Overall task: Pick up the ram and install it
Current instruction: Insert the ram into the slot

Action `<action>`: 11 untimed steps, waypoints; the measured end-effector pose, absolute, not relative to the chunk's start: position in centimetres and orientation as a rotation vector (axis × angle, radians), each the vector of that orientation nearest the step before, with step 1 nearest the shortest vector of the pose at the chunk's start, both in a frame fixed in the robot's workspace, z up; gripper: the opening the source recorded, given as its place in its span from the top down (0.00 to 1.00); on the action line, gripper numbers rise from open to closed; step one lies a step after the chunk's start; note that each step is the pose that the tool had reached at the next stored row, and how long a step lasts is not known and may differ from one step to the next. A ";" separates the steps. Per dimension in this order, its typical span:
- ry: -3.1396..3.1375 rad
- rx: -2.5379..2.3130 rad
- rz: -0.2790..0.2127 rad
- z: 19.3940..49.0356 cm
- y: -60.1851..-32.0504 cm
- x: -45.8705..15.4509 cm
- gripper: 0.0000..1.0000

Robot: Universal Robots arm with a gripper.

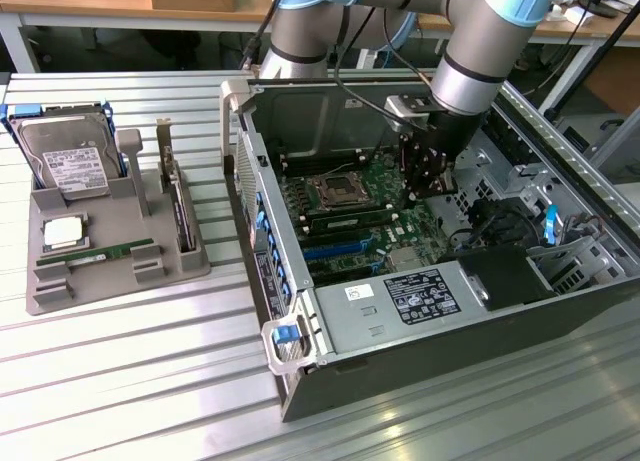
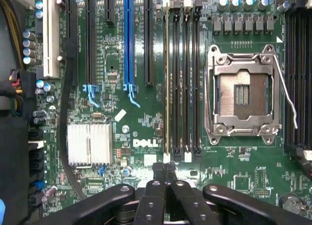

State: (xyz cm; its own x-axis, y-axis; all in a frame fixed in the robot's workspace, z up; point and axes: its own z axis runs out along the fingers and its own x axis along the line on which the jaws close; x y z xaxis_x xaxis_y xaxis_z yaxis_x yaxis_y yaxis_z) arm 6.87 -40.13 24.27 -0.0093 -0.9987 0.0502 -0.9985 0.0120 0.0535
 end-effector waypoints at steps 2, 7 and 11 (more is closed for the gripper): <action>-2.181 2.158 -0.004 24.6 -40.1 7.1 0.89; -2.181 2.157 -0.003 25.8 -40.1 7.3 0.89; -2.180 2.157 -0.003 26.0 -40.1 7.3 0.89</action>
State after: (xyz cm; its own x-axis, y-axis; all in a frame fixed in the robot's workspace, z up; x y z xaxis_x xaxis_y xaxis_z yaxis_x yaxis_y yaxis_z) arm 7.30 -40.14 25.97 -0.0093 -0.9986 0.0515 -0.9985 0.0120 0.0535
